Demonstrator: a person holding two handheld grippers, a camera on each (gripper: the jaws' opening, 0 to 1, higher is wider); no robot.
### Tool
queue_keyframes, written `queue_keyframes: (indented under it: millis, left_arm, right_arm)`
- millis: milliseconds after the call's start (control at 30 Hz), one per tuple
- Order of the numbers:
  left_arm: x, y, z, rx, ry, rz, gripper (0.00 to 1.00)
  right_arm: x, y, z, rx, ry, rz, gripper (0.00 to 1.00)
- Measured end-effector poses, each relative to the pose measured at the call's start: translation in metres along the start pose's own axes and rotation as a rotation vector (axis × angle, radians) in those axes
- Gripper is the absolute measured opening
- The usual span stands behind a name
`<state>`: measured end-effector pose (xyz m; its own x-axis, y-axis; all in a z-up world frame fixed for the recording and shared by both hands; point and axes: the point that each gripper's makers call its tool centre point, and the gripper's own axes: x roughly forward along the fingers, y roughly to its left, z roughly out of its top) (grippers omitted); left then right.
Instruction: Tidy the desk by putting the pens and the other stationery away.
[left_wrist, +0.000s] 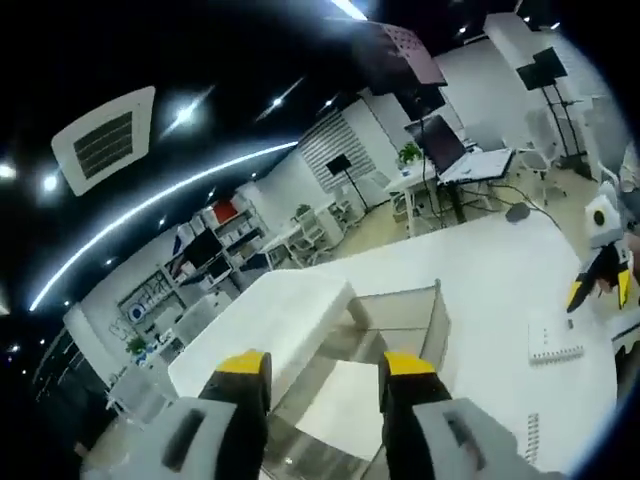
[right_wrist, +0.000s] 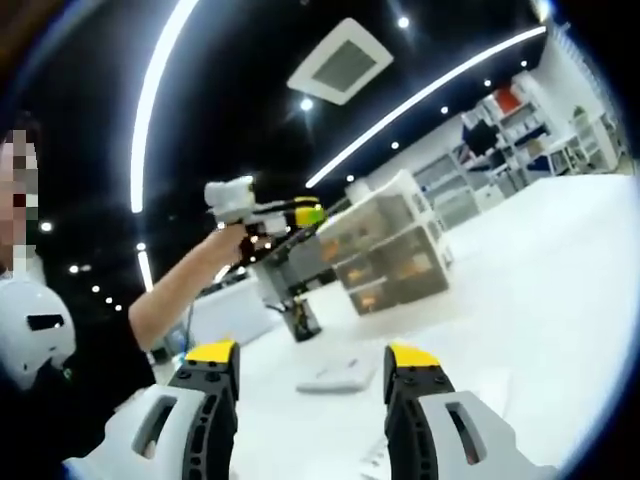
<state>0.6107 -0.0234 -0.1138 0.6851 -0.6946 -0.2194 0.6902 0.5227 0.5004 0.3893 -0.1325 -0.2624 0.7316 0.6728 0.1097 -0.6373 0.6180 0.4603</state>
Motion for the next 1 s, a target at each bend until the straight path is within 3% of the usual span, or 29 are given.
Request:
queue_keyframes:
  millis: [333, 567, 1000]
  left_arm:
    - [-0.043, -0.021, 0.012, 0.008, -0.092, 0.003, 0.47]
    - [-0.07, -0.037, 0.01, -0.045, -0.162, 0.0, 0.47]
    - [-0.125, -0.074, -0.023, -0.163, -0.252, -0.011, 0.52]
  right_arm:
    - [0.009, 0.009, -0.003, -0.001, 0.012, 0.021, 0.55]
    - [0.016, 0.015, -0.006, -0.006, 0.027, 0.034, 0.55]
    - [0.024, 0.017, -0.009, -0.025, 0.054, 0.029, 0.56]
